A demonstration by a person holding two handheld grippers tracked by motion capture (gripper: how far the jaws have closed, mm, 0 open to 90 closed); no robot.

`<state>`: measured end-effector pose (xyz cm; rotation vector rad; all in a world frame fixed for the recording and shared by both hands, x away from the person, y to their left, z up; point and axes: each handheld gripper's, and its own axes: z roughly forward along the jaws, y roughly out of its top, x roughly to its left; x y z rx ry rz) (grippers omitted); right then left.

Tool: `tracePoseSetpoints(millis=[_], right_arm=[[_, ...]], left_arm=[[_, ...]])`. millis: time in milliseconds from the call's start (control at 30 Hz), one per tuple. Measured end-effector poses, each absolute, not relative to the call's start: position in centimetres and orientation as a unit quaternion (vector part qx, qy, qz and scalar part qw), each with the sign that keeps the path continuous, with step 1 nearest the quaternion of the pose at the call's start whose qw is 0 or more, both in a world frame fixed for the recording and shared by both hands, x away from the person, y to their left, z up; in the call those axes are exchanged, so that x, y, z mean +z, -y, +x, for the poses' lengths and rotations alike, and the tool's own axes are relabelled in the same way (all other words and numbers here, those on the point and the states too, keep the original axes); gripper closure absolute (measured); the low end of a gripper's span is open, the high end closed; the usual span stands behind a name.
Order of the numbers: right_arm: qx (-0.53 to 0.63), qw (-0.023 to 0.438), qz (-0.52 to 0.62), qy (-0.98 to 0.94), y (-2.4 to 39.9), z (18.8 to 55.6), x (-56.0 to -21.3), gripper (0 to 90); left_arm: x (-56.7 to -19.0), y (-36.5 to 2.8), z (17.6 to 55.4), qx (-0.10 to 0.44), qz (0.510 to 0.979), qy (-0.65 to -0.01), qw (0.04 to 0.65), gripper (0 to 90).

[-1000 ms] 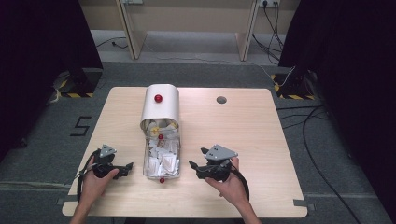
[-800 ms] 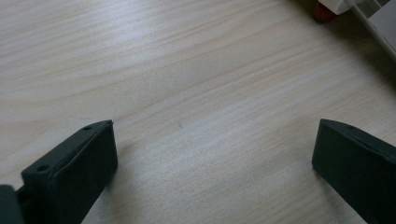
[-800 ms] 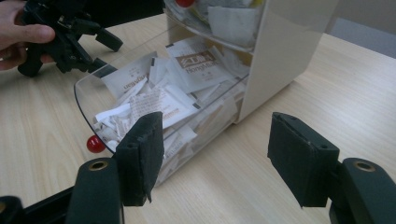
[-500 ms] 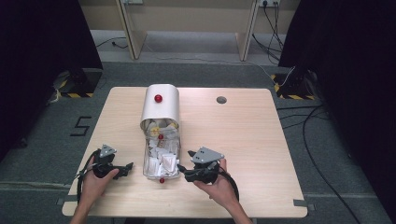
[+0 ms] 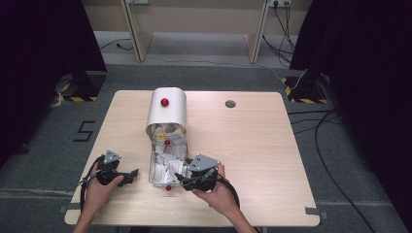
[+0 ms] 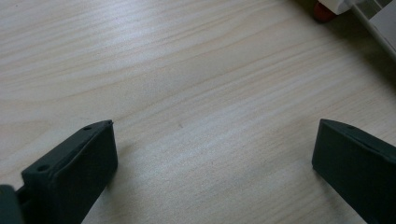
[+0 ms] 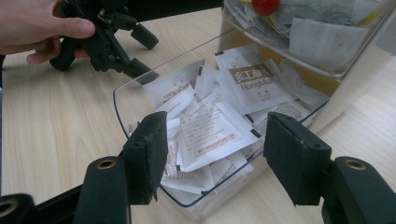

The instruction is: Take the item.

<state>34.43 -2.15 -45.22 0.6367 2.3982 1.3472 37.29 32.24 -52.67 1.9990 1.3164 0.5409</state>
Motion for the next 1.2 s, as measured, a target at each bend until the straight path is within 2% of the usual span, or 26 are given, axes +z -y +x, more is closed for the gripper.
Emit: tracePoseSetpoints(millis=[867, 1200], right_arm=[[0.463, 0.156, 0.204, -0.849, -0.1, 34.6, -45.7, 42.4], [0.456, 0.166, 0.214, -0.848, -0.2, 35.1, -46.5, 47.2]], left_arm=[[-52.7, -32.2, 37.3, 0.207, 0.767, -0.505, 0.337, 0.0], [-52.7, -32.2, 37.3, 0.207, 0.767, -0.505, 0.337, 0.0]])
